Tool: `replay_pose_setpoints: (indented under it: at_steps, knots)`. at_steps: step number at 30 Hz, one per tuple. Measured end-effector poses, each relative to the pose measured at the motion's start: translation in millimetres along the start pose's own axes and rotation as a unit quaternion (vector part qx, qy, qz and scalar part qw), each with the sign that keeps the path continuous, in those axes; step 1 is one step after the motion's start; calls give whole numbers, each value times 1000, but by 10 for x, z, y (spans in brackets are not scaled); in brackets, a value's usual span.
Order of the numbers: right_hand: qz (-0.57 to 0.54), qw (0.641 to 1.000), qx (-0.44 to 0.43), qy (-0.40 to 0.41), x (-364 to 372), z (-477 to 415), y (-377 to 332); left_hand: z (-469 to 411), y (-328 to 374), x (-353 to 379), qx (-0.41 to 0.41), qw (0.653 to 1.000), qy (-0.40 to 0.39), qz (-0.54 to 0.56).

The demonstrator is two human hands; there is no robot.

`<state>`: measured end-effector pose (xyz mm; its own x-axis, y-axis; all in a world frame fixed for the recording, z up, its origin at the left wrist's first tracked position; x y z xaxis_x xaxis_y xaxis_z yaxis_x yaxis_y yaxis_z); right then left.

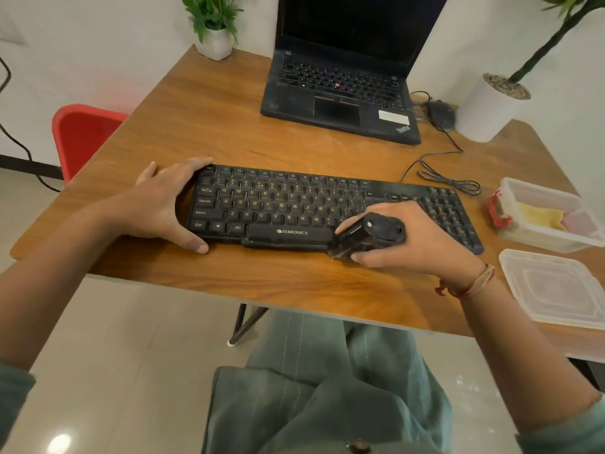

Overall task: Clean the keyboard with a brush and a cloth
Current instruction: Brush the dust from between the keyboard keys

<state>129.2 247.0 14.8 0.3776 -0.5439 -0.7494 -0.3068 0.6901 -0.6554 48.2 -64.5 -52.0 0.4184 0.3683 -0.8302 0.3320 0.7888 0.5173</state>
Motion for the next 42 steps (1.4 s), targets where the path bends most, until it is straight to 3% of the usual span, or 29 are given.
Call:
replay_pose_setpoints:
  at_steps: [7, 13, 22, 28, 31, 33, 36, 42]
  knots:
    - [35, 995, 79, 46, -506, 598, 528, -26, 6, 8, 6, 1000, 10, -10]
    - [35, 999, -25, 9, 0, 144, 23, -27, 18, 10, 10, 1000, 9, -3]
    - [39, 998, 48, 32, -423, 463, 386, -46, -30, 25, 11, 1000, 16, -14]
    - [59, 997, -46, 7, 106, 62, -71, -44, -30, 36, 9, 1000, 18, -15]
    - [-90, 993, -78, -9, 122, 74, -205, -34, -20, 20, 6, 1000, 19, -13]
    - [-132, 988, -82, 17, -1, 170, -192, -36, -19, 19, 7, 1000, 22, -11]
    - [-11, 993, -80, 85, -185, 267, -111, -29, -22, 29, 11, 1000, 24, -12]
    - [74, 992, -89, 52, 140, 206, -144, -19, 4, 34, 14, 1000, 25, -7]
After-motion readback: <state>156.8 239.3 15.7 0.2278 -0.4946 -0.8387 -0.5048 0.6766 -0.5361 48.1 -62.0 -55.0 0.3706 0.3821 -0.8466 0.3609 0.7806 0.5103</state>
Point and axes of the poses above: each hand's wrist, its own z-axis away from the middle knuckle, its own x-axis out of the palm, y = z × x, the point moved 6 cm from there along -z, towards the middle knuckle, and after that the axes turned 4 degrees about -y, right-handed, at the moved point
